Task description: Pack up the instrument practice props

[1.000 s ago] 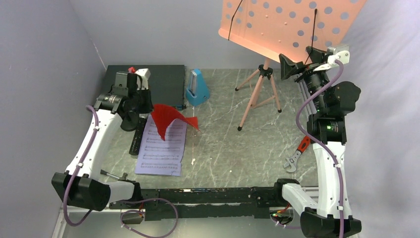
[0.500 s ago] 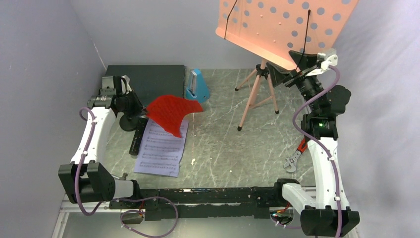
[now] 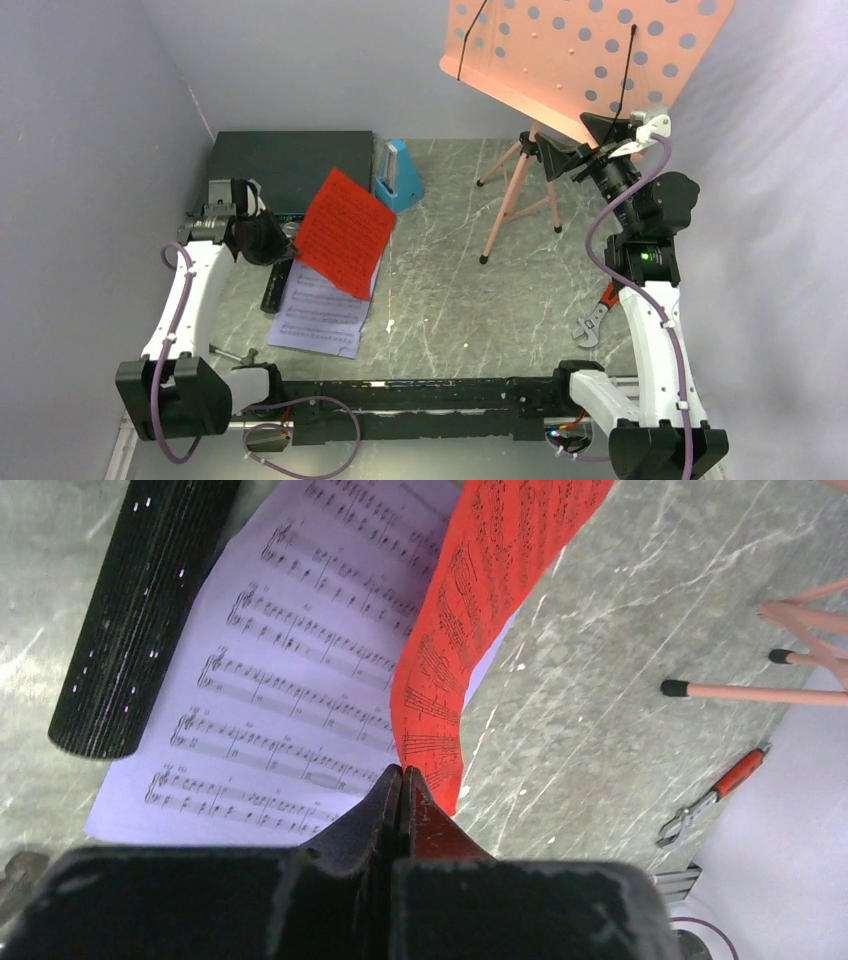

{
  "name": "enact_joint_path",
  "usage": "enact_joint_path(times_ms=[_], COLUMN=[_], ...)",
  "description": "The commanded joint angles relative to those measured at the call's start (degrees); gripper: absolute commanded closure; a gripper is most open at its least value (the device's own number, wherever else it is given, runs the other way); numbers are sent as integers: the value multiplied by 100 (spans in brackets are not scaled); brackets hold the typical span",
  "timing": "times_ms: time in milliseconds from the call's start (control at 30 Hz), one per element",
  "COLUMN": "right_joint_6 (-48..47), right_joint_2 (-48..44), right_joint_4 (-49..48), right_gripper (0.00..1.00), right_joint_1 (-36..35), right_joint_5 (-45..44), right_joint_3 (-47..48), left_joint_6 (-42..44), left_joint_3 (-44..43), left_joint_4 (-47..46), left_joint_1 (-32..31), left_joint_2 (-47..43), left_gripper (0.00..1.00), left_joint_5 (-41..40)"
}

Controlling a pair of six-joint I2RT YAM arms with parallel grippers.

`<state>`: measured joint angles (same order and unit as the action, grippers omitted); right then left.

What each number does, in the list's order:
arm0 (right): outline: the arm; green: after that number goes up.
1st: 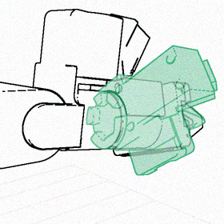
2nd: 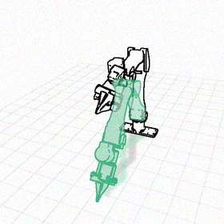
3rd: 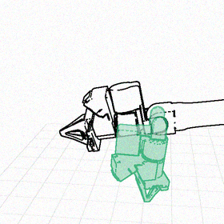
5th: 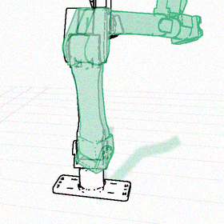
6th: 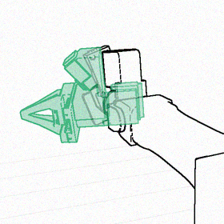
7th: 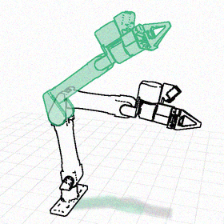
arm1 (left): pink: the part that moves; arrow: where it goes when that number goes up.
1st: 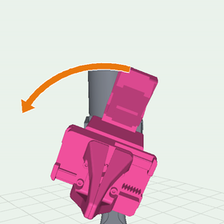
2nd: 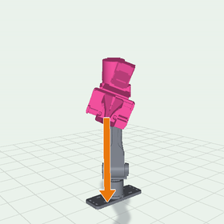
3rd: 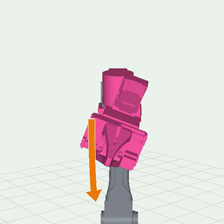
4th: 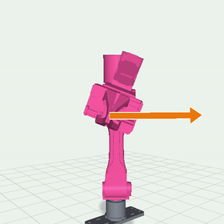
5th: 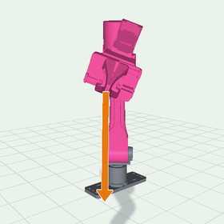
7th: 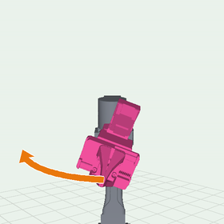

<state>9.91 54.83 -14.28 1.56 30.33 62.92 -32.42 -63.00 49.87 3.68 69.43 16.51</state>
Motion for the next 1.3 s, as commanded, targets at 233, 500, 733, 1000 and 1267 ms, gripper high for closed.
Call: enact_joint_path(times_ms=[233,500,733,1000,1267], right_joint_6=[-470,-547,-570,-392,-37], right_joint_2=[-443,-577,-743,-931,-1407], right_joint_4=[383,421,425,174,-368], right_gripper=[0,0,0,0,0], right_joint_1=[-26,-26,-25,-25,-26], right_joint_5=[-563,-663,-769,-902,-1026], right_joint_3=[-77,-166,-262,-527,-1144], left_joint_6=[-83,124,205,393,588], left_joint_3=[762,675,490,288,148], left_joint_4=[708,785,257,-580,-2079], left_joint_1=[1,2,-128,-825,-1975], left_joint_2=[-702,-1016,-1238,-1565,-1000], left_gripper=[97,65,13,7,8], left_joint_5=[-605,-1212,-633,-631,-637])
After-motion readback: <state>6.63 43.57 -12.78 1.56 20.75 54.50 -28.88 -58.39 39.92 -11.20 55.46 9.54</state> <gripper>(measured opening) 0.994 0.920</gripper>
